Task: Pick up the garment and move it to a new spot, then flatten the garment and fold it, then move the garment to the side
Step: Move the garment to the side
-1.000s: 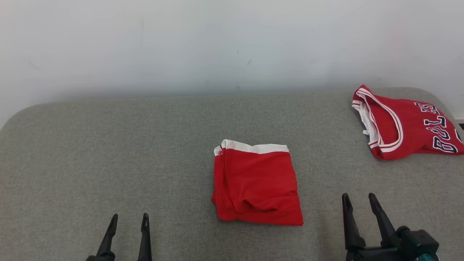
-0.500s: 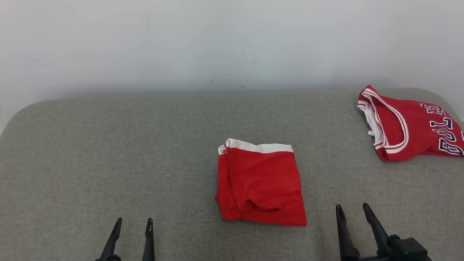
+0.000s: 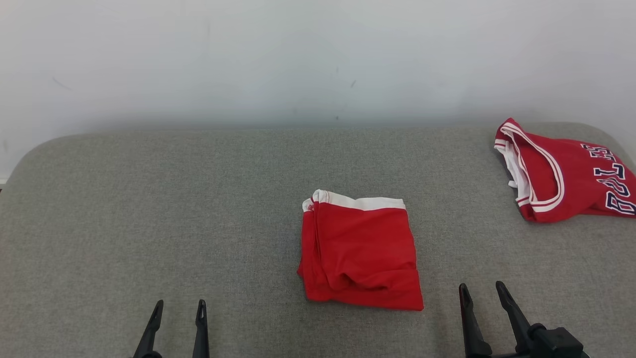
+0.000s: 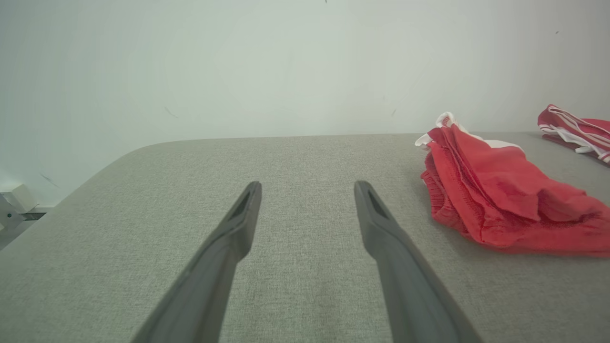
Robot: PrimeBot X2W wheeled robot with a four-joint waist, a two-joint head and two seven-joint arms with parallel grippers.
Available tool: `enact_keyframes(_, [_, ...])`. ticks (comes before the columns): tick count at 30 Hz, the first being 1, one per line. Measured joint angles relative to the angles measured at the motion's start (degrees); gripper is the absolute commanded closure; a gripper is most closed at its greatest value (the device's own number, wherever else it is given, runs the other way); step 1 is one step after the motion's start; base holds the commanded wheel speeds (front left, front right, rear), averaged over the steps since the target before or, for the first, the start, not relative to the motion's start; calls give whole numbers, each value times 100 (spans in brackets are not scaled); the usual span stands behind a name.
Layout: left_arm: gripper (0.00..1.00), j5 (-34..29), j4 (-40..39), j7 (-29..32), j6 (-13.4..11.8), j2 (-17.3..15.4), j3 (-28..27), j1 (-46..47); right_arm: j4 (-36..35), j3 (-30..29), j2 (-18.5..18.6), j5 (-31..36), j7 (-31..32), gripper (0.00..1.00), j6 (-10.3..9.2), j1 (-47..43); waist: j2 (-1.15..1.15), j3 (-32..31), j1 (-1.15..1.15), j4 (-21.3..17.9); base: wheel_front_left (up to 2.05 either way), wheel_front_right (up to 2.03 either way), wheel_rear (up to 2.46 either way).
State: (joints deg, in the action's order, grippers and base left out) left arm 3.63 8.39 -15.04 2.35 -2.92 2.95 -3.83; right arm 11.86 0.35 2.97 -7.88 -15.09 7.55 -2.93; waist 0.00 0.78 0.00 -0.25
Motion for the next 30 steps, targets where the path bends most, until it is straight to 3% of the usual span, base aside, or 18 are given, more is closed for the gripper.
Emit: enact_keyframes(30, [0,15,19,0,-56,0,-44,-32,46,42,-2,24,-1,0,0,3,0,-13,0,49,0,0,0])
